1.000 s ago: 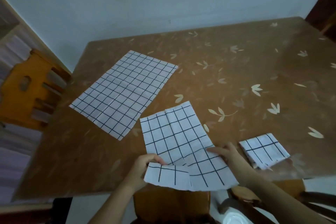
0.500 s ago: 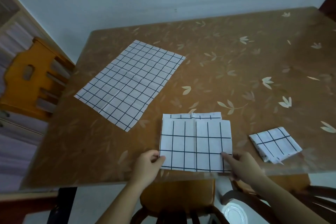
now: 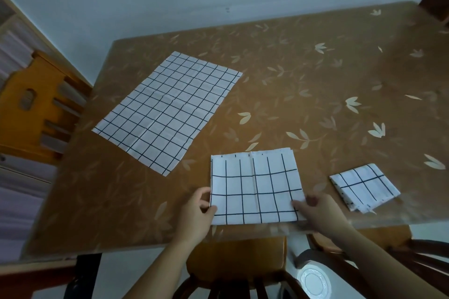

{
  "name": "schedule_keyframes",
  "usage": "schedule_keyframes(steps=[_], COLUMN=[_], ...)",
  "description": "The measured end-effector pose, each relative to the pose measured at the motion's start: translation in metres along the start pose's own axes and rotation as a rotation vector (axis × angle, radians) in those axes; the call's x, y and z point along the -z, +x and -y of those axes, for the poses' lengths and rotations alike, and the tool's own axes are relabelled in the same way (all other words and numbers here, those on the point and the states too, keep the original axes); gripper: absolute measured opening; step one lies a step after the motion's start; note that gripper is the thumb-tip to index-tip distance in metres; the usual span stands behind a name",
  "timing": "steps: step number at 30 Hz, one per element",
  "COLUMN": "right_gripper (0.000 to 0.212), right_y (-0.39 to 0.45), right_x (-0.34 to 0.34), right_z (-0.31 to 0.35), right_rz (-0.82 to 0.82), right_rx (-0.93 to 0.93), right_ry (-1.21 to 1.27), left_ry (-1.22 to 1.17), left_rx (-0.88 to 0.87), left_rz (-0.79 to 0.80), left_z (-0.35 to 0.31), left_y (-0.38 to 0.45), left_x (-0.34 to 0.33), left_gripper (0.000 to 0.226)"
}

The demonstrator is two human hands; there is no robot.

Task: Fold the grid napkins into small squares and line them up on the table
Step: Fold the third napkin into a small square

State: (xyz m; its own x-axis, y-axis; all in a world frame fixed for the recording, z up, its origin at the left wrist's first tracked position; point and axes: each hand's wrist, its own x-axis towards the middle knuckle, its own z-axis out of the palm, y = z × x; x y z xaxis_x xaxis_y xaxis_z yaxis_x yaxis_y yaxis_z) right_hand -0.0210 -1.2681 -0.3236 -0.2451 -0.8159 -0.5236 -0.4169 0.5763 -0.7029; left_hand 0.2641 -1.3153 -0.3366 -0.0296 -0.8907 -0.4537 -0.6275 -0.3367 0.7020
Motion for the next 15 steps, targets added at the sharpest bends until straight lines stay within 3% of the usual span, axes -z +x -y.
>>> schedule_keyframes(steps=[9, 12, 15], right_gripper=[0.014, 0.013, 0.015], right_y=[0.018, 0.019, 0.017], right_x=[-0.008, -0.011, -0.012], right_z=[-0.008, -0.008, -0.008], right_rz=[-0.049, -0.088, -0.099], right_rx=[-0.07, -0.046, -0.055], right_ry=[-0.058, -0.077, -0.144], left_ry=[0.14, 0.421, 0.615], left_rx=[-0.045, -0.277, -0.531], left_rz=[-0.103, -0.275, -0.163], left_z=[0.006, 0.007, -0.007], left_y=[0.003, 0.0, 0.002], left_x=[-0.006, -0.015, -0.04], left_gripper=[0.051, 0.045, 0.046])
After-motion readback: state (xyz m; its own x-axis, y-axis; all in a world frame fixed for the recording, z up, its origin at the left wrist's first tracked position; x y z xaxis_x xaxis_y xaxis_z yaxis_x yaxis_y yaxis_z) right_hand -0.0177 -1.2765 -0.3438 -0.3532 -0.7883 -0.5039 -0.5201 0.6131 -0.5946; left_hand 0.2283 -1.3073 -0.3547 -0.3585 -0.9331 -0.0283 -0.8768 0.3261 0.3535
